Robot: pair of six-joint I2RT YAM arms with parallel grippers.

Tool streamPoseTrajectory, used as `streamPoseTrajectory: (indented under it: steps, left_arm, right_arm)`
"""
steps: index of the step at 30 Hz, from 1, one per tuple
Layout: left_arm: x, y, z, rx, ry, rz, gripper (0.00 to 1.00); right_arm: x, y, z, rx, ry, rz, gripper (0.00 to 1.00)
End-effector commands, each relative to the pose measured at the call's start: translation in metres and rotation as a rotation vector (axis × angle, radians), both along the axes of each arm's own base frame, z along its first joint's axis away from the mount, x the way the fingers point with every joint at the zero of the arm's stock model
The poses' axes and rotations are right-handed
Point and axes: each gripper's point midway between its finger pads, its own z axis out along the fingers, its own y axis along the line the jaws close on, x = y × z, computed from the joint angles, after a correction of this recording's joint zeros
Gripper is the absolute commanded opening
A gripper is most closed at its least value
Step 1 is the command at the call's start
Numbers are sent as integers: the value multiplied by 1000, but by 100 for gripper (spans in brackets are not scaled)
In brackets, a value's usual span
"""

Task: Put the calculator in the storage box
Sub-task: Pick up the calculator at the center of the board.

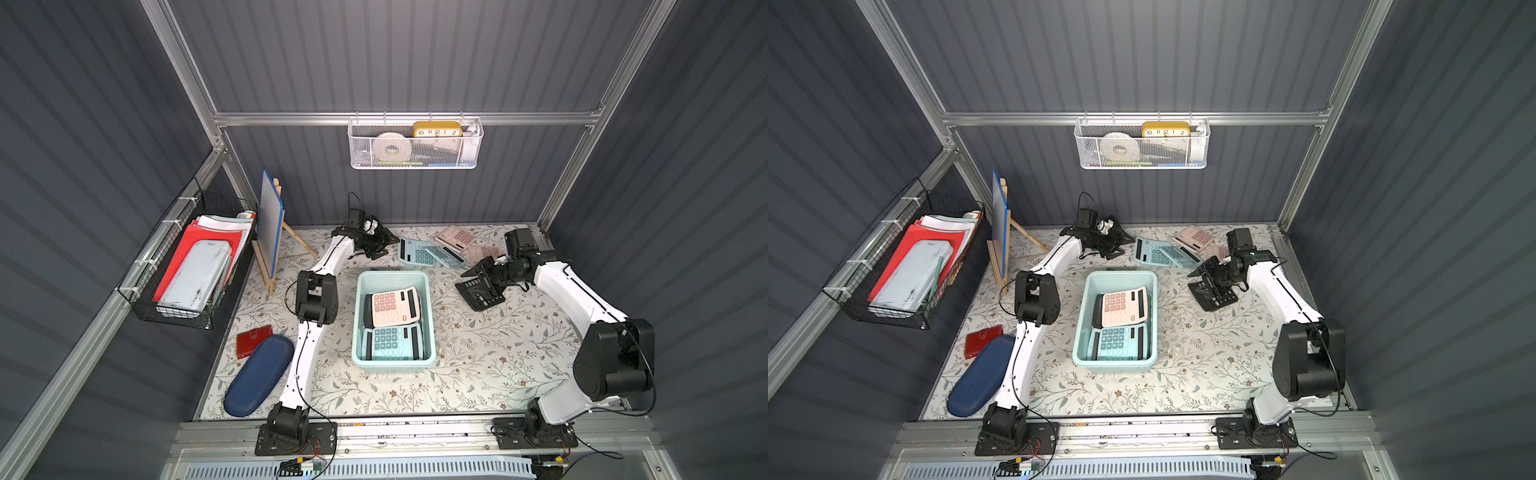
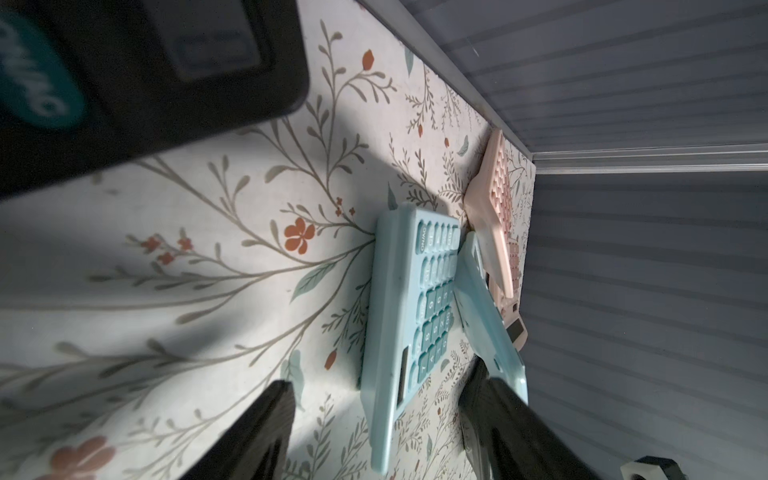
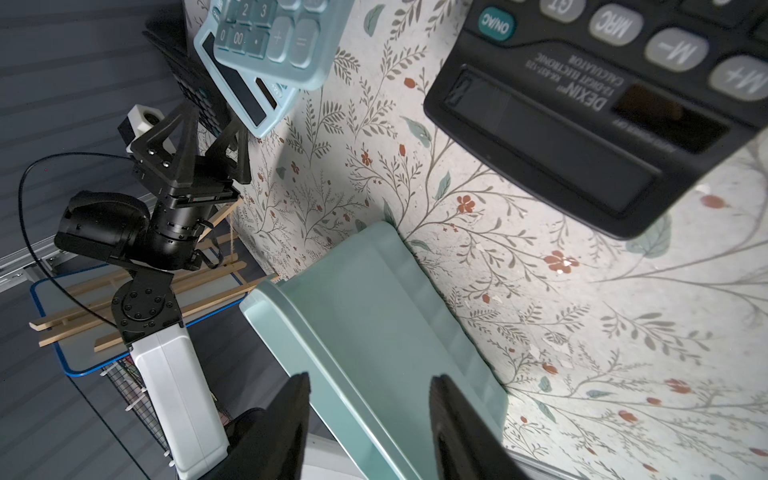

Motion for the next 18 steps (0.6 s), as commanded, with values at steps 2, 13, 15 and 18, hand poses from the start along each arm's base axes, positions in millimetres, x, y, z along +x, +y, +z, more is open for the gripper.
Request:
streamPoseTrajectory:
  steps: [2,13,15,18]
  left_arm:
    - [-7,-19,-15,-18,20,-26,70]
    - [-15,-26,-13,6,21,-43,32]
    - [-17,-24,-6,18,11,-49,25]
    - [-18,-18,6,59,-20,-45,13]
  right_arm:
    - [-13,-2,-6,9,32,17,51]
    - [-28,-4,-4,14,27,13,51]
    - [-29,-4,-2,13,21,14,51]
    - [-30,-4,0,13,12,19,51]
